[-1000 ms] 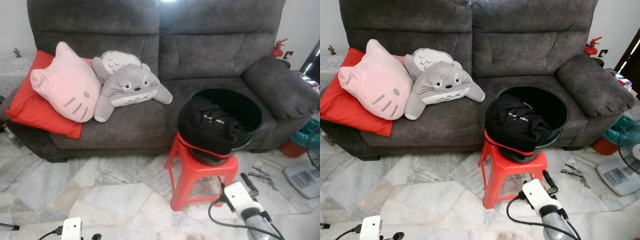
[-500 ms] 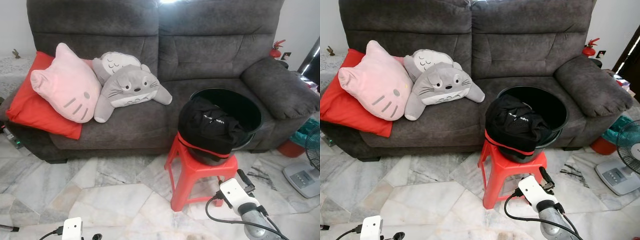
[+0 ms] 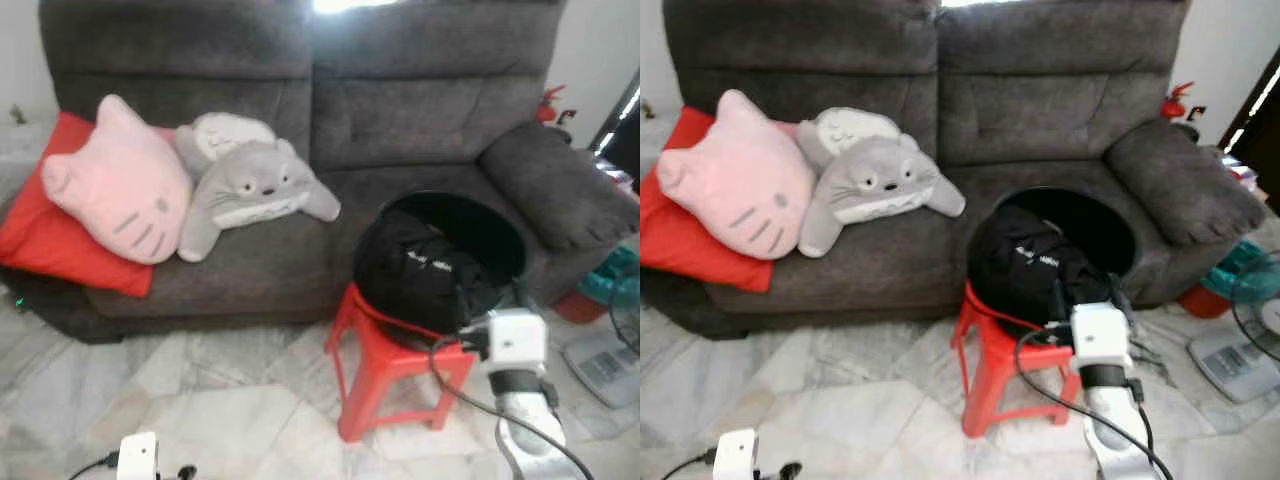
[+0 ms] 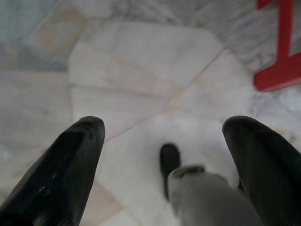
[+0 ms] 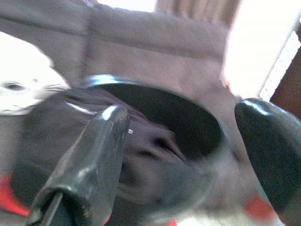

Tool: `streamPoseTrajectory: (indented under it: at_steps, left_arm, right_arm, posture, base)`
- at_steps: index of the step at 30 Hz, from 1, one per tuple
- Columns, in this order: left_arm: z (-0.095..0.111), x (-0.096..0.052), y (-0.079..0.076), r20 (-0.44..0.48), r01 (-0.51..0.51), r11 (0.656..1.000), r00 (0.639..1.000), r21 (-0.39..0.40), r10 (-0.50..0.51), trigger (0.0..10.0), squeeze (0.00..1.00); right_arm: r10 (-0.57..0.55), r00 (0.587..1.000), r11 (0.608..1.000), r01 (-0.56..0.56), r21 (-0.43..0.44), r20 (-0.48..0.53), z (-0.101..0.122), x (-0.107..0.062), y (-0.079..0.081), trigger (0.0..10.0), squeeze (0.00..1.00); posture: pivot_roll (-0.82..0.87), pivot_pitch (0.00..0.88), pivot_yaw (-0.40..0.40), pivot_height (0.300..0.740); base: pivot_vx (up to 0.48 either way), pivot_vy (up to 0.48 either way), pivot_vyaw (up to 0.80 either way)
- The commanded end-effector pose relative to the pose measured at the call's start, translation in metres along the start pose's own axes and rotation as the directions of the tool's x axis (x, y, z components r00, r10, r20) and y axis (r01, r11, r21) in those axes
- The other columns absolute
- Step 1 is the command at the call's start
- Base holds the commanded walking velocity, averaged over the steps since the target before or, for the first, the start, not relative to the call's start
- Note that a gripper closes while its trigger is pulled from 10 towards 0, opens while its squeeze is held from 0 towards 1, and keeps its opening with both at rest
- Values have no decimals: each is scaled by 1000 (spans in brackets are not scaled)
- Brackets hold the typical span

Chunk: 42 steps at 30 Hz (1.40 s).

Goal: Hang hanger

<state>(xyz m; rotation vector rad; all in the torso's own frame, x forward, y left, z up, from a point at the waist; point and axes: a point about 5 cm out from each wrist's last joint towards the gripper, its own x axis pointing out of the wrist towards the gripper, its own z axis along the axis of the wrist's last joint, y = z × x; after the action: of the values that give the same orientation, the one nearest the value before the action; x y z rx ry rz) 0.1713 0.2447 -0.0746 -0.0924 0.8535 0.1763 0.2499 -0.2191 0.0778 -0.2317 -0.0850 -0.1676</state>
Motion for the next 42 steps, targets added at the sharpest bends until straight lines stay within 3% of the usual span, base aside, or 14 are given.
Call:
streamPoseTrajectory:
  at_steps: [1,5,15,23,35,39,42]
  left_arm:
    - [-6,-1,0,-21,3,1000,1000,-1,-3,10000,0]
    - [-6,-1,0,-19,-2,1000,1000,0,2,10000,0]
    - [-6,-1,0,-20,-4,1000,1000,3,4,10000,0]
    - [-6,-1,1,-26,-8,1000,1000,15,8,10000,0]
    - [-7,-2,2,-32,-25,1000,999,13,26,10000,0]
    - [-8,-2,1,-31,-25,1000,999,9,25,10000,0]
    - [-8,-2,1,-30,-24,1000,999,10,24,10000,0]
  right_arm:
    - [-36,999,998,37,58,-23,2,1,-6,10000,0]
    - [-31,999,987,34,155,-26,13,10,-1,10000,0]
    - [73,997,975,-63,214,-36,18,7,10,10000,0]
    - [152,983,966,-127,226,-101,12,-9,15,10000,0]
    - [130,969,963,-73,258,-211,-2,-26,7,10000,0]
    - [86,962,939,9,344,-260,-8,-23,3,10000,0]
    - [93,959,937,7,350,-267,-9,-20,4,10000,0]
  posture:
    - [-77,0,-30,716]
    - [-75,0,-31,716]
    - [-75,0,-30,716]
    - [-81,0,-27,716]
    - [-96,0,-26,716]
    - [-92,0,-29,716]
    - [-92,0,-32,716]
  base:
    - [266,0,0]
    - [268,0,0]
    - [210,0,0]
    - [0,0,0]
    - [0,0,0]
    - [0,0,0]
    - [0,0,0]
